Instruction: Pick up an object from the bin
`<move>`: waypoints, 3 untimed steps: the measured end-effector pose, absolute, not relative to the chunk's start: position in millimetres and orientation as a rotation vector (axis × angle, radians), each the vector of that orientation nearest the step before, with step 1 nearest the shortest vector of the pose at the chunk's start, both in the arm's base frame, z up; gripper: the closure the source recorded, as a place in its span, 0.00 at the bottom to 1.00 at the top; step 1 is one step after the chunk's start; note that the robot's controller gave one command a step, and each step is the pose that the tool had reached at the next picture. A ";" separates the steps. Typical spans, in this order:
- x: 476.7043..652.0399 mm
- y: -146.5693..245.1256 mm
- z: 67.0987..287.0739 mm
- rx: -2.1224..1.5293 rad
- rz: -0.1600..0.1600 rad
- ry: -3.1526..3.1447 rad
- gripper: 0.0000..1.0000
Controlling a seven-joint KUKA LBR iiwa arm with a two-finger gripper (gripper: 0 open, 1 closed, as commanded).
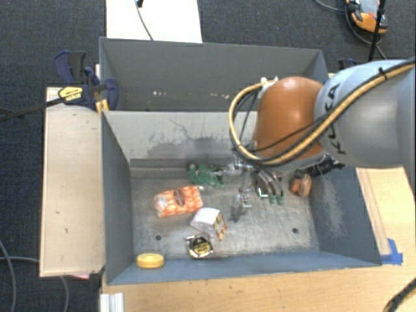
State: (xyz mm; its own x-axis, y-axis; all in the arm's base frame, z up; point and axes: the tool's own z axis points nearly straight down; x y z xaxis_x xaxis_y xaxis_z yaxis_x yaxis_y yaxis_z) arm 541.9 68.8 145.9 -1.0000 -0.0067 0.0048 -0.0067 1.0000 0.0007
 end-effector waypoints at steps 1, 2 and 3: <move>543.9 68.5 149.5 0.008 -0.002 -3.144 0.00; 521.3 98.0 73.2 0.088 -0.003 -3.146 1.00; 521.3 98.0 73.2 0.086 -0.003 -3.146 1.00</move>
Offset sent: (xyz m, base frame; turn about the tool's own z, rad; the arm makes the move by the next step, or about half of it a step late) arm -0.0227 0.0286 -0.0759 -0.0448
